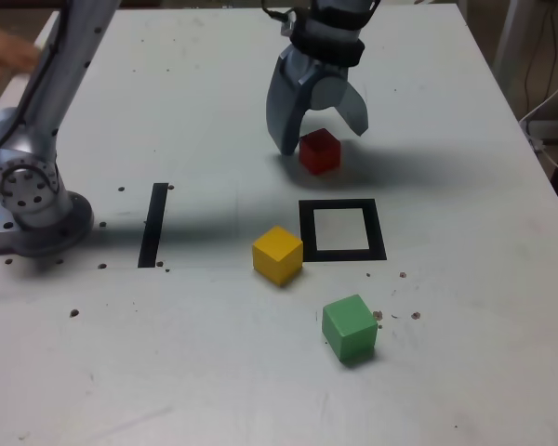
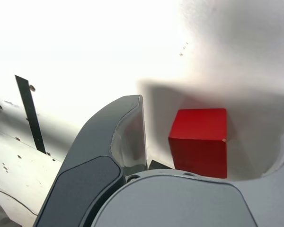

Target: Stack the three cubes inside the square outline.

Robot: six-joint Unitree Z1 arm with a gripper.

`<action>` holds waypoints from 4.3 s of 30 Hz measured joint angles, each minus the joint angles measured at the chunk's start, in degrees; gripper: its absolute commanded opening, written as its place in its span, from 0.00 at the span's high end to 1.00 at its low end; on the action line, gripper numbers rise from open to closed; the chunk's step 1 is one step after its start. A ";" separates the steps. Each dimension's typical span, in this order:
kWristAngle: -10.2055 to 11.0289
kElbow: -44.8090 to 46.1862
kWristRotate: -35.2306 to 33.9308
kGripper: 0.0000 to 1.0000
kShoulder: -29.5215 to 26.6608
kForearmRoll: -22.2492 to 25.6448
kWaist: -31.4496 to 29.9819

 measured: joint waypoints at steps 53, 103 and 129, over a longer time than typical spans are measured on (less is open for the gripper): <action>-3.20 0.69 1.25 0.80 -3.12 1.24 -10.12; -4.06 4.75 1.95 0.09 -0.17 -7.71 -18.06; 2.20 11.67 -1.64 0.00 -13.69 -7.58 -19.11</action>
